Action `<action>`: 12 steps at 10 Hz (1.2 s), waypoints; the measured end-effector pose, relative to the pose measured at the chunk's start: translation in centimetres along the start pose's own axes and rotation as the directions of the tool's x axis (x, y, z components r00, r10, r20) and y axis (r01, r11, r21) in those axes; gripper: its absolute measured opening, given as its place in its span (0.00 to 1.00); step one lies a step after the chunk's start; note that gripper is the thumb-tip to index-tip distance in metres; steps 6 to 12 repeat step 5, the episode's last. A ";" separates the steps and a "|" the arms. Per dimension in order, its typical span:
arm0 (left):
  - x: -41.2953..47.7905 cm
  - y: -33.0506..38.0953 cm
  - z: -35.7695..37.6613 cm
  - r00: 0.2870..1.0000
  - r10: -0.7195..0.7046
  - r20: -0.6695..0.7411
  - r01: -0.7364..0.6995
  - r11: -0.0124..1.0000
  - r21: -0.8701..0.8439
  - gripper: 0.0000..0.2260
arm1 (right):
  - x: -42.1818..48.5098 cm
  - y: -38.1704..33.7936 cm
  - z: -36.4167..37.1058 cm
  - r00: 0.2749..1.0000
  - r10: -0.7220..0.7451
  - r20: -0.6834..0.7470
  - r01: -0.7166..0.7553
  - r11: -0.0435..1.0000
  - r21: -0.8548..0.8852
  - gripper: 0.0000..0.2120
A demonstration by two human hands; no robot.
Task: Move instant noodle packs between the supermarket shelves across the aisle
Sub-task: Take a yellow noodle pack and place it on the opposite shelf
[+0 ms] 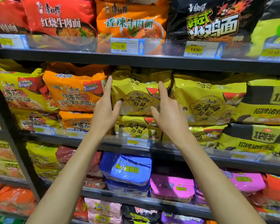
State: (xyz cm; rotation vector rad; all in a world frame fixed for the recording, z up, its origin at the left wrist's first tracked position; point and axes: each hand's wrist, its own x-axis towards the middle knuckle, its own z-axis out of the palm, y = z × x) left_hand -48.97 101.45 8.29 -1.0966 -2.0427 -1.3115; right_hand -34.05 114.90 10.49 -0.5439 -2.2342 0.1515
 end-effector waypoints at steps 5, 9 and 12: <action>-2.6 1.9 -4.1 0.987 -0.015 0.158 -0.017 0.981 0.195 0.33 | -1.1 -0.7 -4.9 0.982 -0.091 0.168 0.112 0.987 -0.117 0.34; -2.6 1.9 -4.1 0.987 -0.015 0.158 -0.017 0.981 0.195 0.33 | -1.1 -0.7 -4.9 0.982 -0.091 0.168 0.112 0.987 -0.117 0.34; -2.6 1.9 -4.1 0.987 -0.015 0.158 -0.017 0.981 0.195 0.33 | -1.1 -0.7 -4.9 0.982 -0.091 0.168 0.112 0.987 -0.117 0.34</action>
